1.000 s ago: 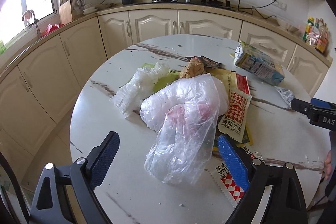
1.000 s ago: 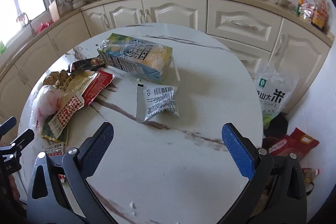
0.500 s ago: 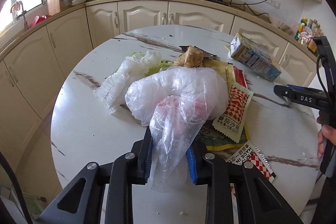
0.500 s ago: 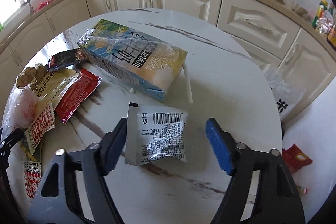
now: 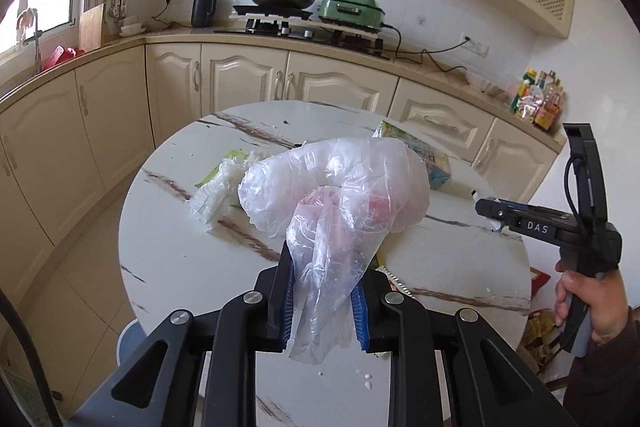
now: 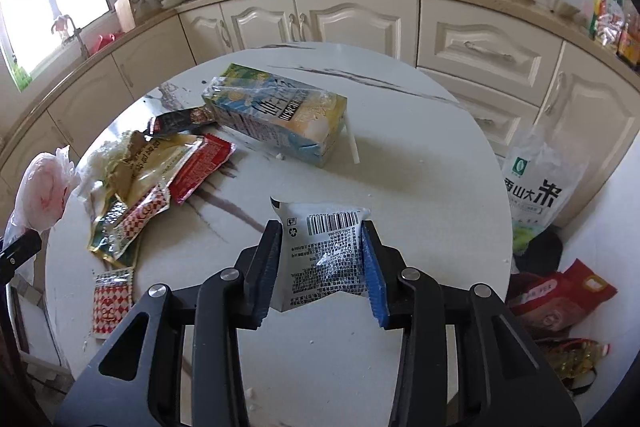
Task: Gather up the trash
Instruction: 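Carry both items over the blue wastebasket and open both tools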
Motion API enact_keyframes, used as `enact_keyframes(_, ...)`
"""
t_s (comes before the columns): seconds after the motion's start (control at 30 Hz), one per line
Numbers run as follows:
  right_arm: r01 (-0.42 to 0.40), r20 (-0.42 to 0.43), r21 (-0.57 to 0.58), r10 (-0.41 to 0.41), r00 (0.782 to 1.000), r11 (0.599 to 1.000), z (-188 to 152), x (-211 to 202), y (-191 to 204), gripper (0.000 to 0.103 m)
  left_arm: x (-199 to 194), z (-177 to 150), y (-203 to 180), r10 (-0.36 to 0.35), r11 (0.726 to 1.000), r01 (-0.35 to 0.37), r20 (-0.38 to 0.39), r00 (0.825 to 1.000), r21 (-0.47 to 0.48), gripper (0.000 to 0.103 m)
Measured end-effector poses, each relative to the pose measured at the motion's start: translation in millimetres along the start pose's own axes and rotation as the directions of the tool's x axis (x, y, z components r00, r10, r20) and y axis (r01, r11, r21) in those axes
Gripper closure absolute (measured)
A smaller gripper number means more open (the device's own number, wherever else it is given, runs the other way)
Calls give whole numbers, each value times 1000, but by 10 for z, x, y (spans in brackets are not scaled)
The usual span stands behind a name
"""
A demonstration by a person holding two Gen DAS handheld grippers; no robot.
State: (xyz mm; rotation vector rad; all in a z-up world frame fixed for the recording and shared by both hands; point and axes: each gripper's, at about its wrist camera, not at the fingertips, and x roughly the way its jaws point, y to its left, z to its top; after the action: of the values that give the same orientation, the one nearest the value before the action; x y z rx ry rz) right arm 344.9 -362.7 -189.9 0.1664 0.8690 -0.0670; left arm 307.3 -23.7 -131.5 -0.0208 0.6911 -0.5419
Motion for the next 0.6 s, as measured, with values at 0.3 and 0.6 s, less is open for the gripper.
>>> enact_keyframes(0.3, -172, 95, -152, 188, 978, 973, 38, -613, 1121, 66, -1010, -426, 517, 87, 995, -82, 80, 993, -65, 83)
enact_keyframes(0.6, -415, -1, -331, 439, 898, 847, -163, -475, 2978, 66, -1859, -1118, 1335, 299, 939, -282, 60, 952, -199, 82)
